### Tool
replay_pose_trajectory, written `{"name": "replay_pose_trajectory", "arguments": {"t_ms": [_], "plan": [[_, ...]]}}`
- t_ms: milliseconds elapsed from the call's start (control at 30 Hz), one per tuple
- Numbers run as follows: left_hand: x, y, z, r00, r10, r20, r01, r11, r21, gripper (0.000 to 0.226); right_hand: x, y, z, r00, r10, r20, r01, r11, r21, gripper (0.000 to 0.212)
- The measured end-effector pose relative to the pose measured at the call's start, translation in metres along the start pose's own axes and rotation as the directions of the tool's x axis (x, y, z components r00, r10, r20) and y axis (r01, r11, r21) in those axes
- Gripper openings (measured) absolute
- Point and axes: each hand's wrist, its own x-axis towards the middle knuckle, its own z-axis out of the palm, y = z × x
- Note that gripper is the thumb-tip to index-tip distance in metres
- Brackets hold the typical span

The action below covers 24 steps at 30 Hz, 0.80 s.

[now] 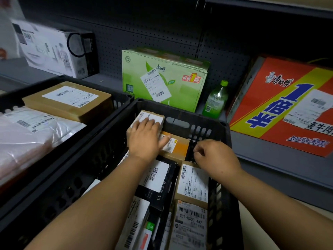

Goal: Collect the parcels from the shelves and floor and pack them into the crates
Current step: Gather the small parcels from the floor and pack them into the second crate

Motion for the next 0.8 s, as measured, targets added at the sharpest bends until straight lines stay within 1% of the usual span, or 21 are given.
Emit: {"name": "replay_pose_trajectory", "arguments": {"t_ms": [33, 100, 333, 400, 500, 567, 633, 700, 800], "plan": [[0.001, -0.001, 0.0, 0.999, 0.03, 0.04, -0.03, 1.0, -0.001, 0.064, 0.0, 0.0, 0.0, 1.0, -0.001, 0.004, 0.002, 1.0, -0.004, 0.015], [0.005, -0.005, 0.001, 0.996, 0.028, 0.088, -0.031, 0.999, 0.027, 0.061, 0.0, -0.001, 0.0, 1.0, -0.005, 0.012, 0.005, 1.0, -0.01, 0.015], [0.006, 0.0, 0.003, 0.997, -0.031, 0.077, 0.026, 0.997, 0.069, 0.051, -0.001, -0.001, 0.0, 1.0, 0.013, -0.017, -0.013, 1.0, 0.01, 0.017], [0.005, 0.001, -0.001, 0.996, -0.03, 0.089, 0.025, 0.998, 0.057, 0.052, 0.0, -0.001, -0.001, 0.999, 0.035, -0.04, -0.035, 0.999, -0.006, 0.018], [0.005, 0.004, -0.012, 0.986, -0.037, 0.16, 0.03, 0.999, 0.045, 0.061, -0.001, -0.003, 0.0, 0.997, 0.035, -0.072, -0.042, 0.994, -0.099, 0.019], [0.006, 0.011, -0.023, 0.983, -0.045, 0.18, 0.04, 0.999, 0.026, 0.064, -0.002, -0.004, -0.002, 0.993, 0.034, -0.111, -0.046, 0.994, -0.104, 0.02], [0.007, 0.024, -0.037, 0.989, -0.003, 0.145, 0.005, 1.0, -0.014, 0.065, -0.006, -0.003, -0.008, 0.986, 0.05, -0.161, -0.056, 0.998, -0.035, 0.021], [0.007, 0.042, -0.054, 0.993, 0.086, 0.076, -0.082, 0.995, -0.051, 0.064, -0.013, 0.002, -0.018, 0.977, 0.048, -0.208, -0.047, 0.999, 0.014, 0.022], [0.003, 0.074, -0.079, 0.978, 0.204, -0.04, -0.206, 0.975, -0.088, 0.056, -0.031, 0.018, -0.039, 0.964, 0.043, -0.262, -0.041, 0.999, 0.012, 0.023]]}}
